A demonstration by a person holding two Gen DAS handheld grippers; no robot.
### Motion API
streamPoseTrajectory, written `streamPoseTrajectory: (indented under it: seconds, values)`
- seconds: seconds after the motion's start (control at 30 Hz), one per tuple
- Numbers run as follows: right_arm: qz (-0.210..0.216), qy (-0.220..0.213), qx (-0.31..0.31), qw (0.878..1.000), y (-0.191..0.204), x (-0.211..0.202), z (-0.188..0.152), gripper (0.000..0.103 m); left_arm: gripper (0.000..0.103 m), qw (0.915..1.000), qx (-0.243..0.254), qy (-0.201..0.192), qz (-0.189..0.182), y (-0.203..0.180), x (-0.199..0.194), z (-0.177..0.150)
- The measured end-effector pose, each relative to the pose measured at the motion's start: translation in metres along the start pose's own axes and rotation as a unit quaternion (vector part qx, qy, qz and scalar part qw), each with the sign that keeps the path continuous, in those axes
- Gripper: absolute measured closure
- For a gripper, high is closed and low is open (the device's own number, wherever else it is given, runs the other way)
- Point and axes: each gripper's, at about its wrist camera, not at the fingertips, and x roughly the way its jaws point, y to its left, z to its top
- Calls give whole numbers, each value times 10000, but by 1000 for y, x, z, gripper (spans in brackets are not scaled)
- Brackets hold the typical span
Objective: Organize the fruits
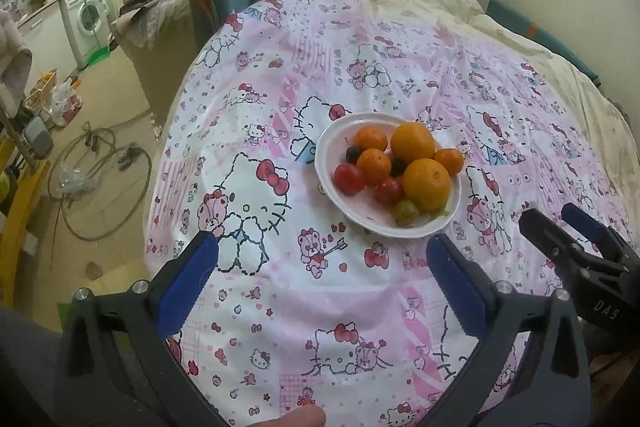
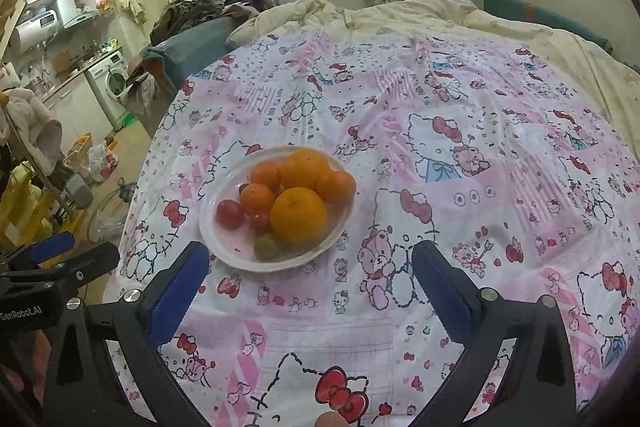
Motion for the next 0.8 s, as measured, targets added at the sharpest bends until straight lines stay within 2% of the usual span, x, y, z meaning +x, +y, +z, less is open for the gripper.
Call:
streamPoseTrajectory:
  seconds: [0.8]
  values:
    - [-23, 21, 28, 10000, -2, -1, -1, 0, 0, 10000, 43, 38, 20, 0, 2, 0]
